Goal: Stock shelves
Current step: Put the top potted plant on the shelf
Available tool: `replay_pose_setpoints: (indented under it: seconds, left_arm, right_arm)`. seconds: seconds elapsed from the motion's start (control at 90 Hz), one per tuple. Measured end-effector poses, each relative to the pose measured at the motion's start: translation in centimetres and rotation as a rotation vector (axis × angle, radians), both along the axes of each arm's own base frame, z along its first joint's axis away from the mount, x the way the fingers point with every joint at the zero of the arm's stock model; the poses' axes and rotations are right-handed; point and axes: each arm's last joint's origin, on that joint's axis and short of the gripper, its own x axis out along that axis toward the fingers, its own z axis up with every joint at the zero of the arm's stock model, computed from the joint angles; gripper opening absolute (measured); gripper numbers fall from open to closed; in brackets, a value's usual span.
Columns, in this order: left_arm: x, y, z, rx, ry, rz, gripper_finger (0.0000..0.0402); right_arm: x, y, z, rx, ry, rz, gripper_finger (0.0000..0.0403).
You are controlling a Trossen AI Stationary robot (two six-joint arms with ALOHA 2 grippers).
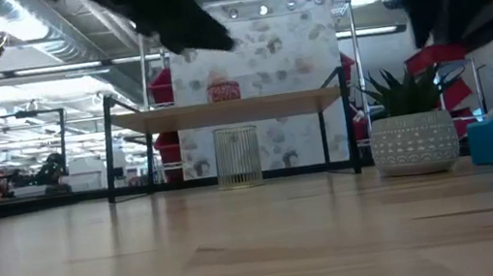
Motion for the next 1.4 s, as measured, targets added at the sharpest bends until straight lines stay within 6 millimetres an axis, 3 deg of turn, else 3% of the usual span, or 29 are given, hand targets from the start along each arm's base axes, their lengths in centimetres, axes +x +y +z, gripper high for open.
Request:
replay_pose_setpoints:
  seconds: [0.256, 0.467, 0.611, 0.878, 1.189, 1.4]
  left_arm:
    - [3.9, 1.4, -4.0, -0.072, 0.023, 0.109, 0.0195]
    - [5.2, 2.5, -6.6, -0.085, 0.010, 0.145, 0.0203]
    - [5.6, 3.3, -8.1, -0.096, 0.031, 0.180, 0.0203]
    - [5.8, 3.8, -8.8, -0.106, 0.044, 0.204, 0.0203]
    - [4.8, 3.3, -9.5, -0.131, 0.176, 0.233, 0.0202]
    - [3.5, 2.0, -10.3, -0.107, 0.319, 0.280, 0.0202]
  right_arm:
    - [-0.8, -4.5, -2.1, 0.007, 0.080, -0.019, 0.0395]
    - [-0.6, -5.7, -5.3, 0.076, 0.114, 0.001, 0.0395]
    - [0.8, -5.4, -7.2, 0.149, 0.080, 0.030, 0.0395]
    - [2.0, -4.5, -9.8, 0.172, 0.114, 0.096, 0.0395]
    - [4.0, -2.7, -10.1, 0.189, -0.059, 0.121, 0.0395]
    - [6.1, -1.1, -11.6, 0.221, -0.142, 0.113, 0.0394]
